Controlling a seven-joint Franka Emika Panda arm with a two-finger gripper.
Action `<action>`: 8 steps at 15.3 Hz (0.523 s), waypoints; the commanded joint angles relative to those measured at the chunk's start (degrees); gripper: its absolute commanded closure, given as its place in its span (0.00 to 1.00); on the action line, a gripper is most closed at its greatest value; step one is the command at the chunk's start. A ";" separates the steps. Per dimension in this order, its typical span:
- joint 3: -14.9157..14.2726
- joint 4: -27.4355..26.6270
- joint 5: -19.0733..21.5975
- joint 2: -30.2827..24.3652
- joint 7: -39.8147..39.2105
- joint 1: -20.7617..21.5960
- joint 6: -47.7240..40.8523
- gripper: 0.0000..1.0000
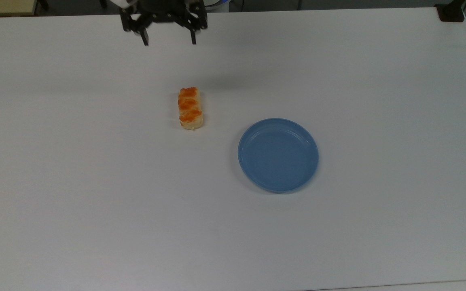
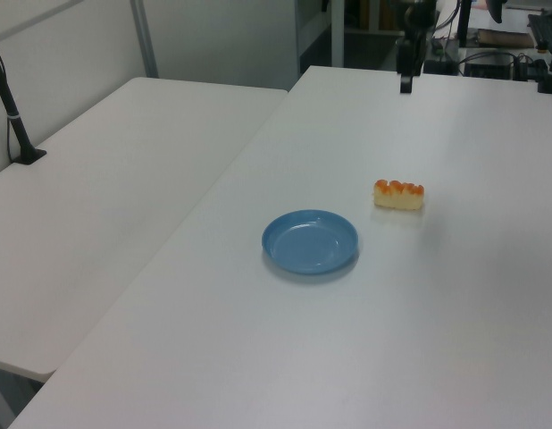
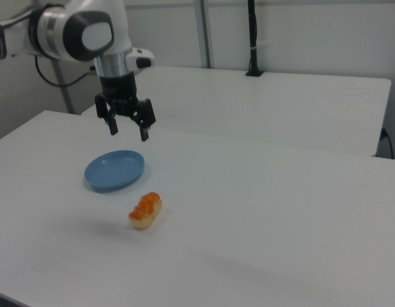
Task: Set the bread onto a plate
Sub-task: 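Move the open gripper over the orange-topped bread roll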
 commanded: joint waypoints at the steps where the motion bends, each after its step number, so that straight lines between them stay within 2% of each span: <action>1: -0.49 -5.09 0.76 1.22 1.16 2.39 3.99 0.00; 5: -0.49 -12.21 0.67 1.93 0.02 4.24 11.80 0.00; 8: -0.49 -14.94 0.49 4.04 -1.39 5.04 14.96 0.00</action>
